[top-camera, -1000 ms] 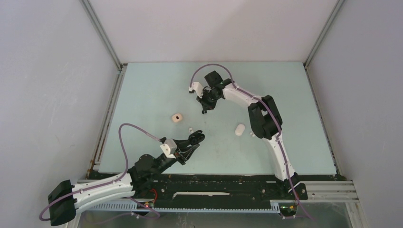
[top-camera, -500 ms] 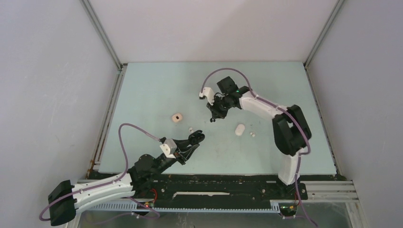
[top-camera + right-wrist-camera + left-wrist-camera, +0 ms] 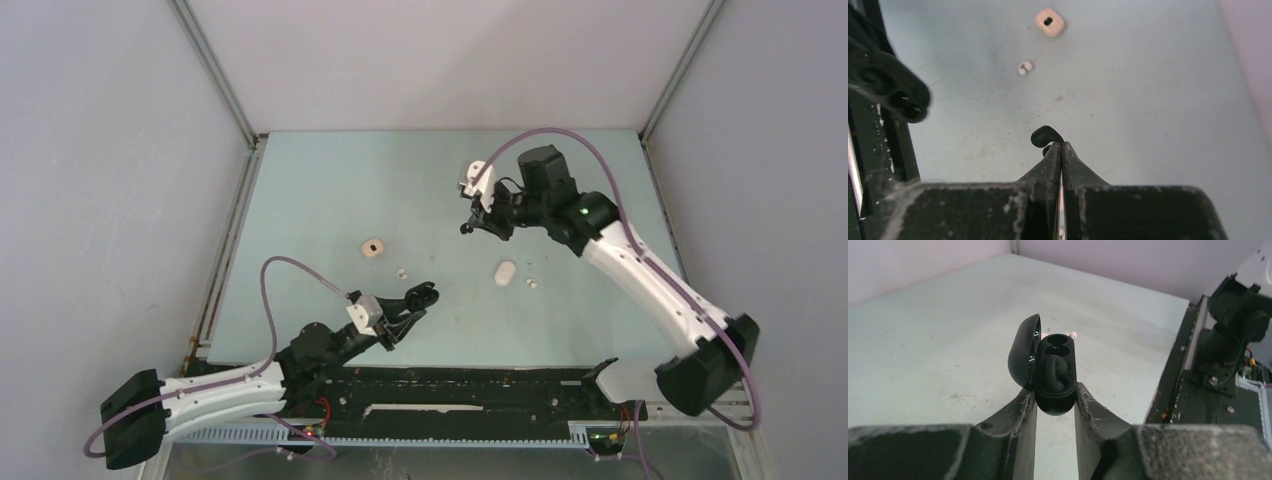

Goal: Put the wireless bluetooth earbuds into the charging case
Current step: Pick up the earbud from the center of the board, then place the earbud at the center of the board.

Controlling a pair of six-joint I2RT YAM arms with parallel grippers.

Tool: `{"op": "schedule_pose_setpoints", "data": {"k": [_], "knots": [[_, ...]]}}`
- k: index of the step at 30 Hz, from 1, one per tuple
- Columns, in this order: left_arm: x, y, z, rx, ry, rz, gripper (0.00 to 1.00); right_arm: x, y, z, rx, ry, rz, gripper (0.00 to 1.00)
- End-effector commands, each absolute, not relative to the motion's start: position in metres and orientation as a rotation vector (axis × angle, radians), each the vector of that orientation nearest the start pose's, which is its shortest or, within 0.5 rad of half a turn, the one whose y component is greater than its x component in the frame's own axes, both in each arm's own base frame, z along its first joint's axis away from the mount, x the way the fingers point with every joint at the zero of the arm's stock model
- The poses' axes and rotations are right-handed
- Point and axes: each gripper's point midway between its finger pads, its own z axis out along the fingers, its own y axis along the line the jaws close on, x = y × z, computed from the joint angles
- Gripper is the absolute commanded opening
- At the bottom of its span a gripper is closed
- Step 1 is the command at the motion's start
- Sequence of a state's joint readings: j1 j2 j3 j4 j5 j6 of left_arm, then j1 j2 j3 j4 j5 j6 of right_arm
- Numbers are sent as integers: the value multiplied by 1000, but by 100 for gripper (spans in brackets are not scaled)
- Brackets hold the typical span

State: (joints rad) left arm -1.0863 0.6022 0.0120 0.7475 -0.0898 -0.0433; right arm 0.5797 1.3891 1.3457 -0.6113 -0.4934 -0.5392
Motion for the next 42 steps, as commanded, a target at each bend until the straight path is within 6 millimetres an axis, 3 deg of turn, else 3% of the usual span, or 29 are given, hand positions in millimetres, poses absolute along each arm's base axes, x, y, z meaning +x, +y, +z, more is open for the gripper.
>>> {"op": "schedule_pose_setpoints", "data": {"k": [1, 7, 12, 17, 24, 42], "knots": [[131, -256, 136, 812, 1333, -890, 0, 244, 265, 278, -1478, 1573, 616, 0], [124, -271, 128, 889, 1353, -929, 0, 191, 276, 273, -1590, 1520, 691, 0], [127, -270, 129, 871, 1354, -923, 0, 169, 289, 245, -1607, 1598, 784, 0], [130, -265, 133, 830, 1335, -915, 0, 165, 298, 222, -1630, 1636, 835, 0], [130, -263, 137, 811, 1320, -919, 0, 156, 317, 209, -1687, 1627, 873, 0], [128, -262, 138, 810, 1314, -931, 0, 167, 329, 198, -1676, 1644, 780, 0]]}}
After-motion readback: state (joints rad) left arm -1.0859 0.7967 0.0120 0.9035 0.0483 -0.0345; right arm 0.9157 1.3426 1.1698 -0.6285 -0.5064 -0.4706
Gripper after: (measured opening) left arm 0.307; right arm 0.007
